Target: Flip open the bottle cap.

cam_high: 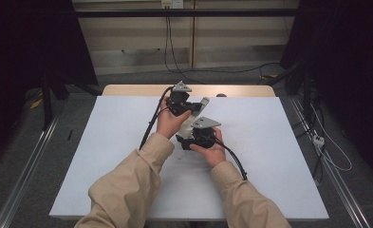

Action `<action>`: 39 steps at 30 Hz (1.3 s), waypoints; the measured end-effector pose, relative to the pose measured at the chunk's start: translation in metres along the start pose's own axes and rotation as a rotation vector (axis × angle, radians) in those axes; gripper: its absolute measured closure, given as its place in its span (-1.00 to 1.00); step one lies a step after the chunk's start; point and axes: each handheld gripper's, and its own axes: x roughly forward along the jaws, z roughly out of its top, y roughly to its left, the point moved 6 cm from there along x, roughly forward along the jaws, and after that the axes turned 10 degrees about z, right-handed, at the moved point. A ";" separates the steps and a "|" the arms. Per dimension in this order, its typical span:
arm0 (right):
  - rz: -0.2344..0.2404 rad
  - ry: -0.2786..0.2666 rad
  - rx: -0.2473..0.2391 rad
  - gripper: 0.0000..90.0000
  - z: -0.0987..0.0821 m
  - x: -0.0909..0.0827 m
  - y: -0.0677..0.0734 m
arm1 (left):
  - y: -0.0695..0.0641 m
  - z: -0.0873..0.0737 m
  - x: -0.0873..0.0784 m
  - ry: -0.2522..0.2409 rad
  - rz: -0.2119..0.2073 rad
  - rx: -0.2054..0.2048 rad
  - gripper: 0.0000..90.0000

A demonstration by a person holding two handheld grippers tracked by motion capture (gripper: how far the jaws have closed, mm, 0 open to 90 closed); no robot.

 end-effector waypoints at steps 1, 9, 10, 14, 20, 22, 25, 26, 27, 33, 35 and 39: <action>0.000 0.000 0.002 -0.59 0.000 0.000 0.000 | 0.000 0.000 0.000 0.000 -0.002 0.001 1.00; -0.003 0.001 0.000 -0.59 0.000 0.000 0.000 | -0.001 -0.001 -0.001 -0.002 -0.008 -0.006 1.00; -0.004 0.002 -0.002 -0.59 0.000 0.000 0.000 | -0.001 -0.001 -0.001 -0.003 -0.009 -0.006 0.99; -0.001 0.002 0.002 -0.59 0.000 -0.001 0.001 | -0.002 -0.001 -0.002 0.002 -0.014 -0.001 0.96; 0.002 0.013 0.016 -0.62 -0.001 -0.002 0.001 | -0.002 -0.001 -0.006 0.004 -0.009 -0.001 0.90; 0.001 0.017 0.022 -0.66 -0.002 -0.002 0.001 | -0.001 -0.002 -0.008 0.009 -0.005 0.004 0.84; -0.011 0.026 0.030 -0.75 -0.003 -0.003 0.000 | -0.002 -0.004 -0.010 0.010 -0.001 0.001 0.74; -0.011 0.028 0.035 -0.76 -0.003 -0.003 0.000 | -0.002 -0.004 -0.012 0.009 -0.001 -0.002 0.68; -0.011 0.029 0.037 -0.77 -0.003 -0.003 0.000 | -0.002 -0.004 -0.013 0.009 -0.001 -0.001 0.67; -0.016 0.030 0.048 -0.73 -0.005 -0.007 0.002 | -0.005 -0.004 -0.020 -0.001 0.007 0.003 0.43; -0.017 0.031 0.051 -0.74 -0.006 -0.009 0.002 | -0.006 -0.004 -0.022 -0.002 0.007 0.001 0.39; -0.016 0.024 0.053 -0.73 -0.007 -0.015 0.003 | -0.007 -0.003 -0.028 -0.004 0.021 0.006 0.22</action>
